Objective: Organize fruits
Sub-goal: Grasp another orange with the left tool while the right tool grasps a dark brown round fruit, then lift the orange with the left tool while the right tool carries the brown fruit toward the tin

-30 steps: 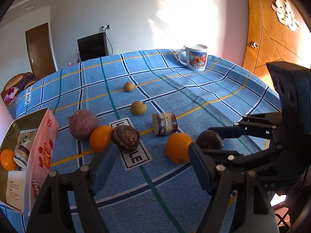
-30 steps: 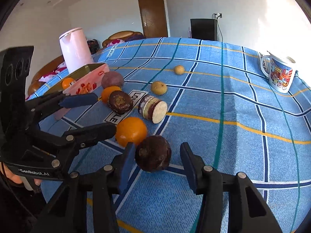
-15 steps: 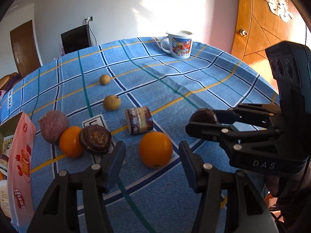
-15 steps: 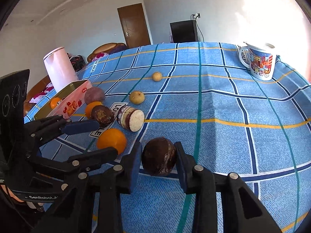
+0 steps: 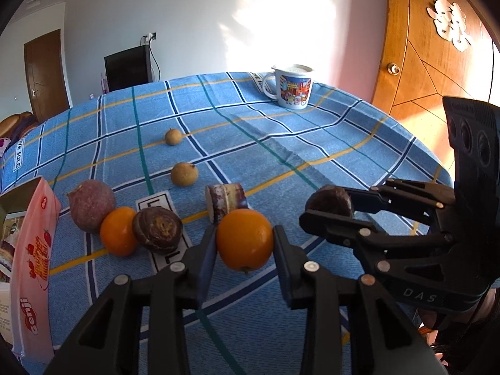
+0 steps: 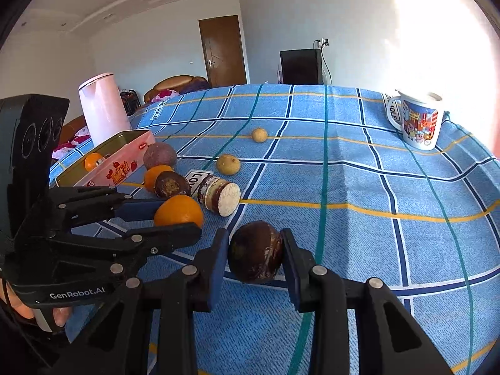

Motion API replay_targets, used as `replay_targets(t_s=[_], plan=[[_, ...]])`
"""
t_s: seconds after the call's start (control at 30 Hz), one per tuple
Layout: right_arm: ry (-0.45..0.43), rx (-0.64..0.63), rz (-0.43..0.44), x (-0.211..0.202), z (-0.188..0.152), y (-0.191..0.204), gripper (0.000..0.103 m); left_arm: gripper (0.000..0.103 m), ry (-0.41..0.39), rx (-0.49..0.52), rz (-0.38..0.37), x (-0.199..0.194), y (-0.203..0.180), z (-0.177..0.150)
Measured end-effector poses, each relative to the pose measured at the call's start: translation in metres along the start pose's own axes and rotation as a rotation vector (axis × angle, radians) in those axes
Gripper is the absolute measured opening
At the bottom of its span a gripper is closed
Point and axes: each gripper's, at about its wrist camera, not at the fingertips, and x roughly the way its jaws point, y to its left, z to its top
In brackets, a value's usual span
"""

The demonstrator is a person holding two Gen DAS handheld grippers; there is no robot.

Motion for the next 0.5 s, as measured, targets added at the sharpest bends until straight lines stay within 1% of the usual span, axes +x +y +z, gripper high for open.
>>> replay_targets(t_s=[0.17,0.5], plan=[[-0.017,-0.034,-0.024,-0.002,-0.001,0.005,0.035,0.037,-0.045,0.002,0.039,-0.008,0.001,0.0],[-0.073,-0.039,-0.022,-0.011,-0.003,0.007,0.035,0.037,-0.095,-0.004,0.065,-0.016,0.002,-0.001]])
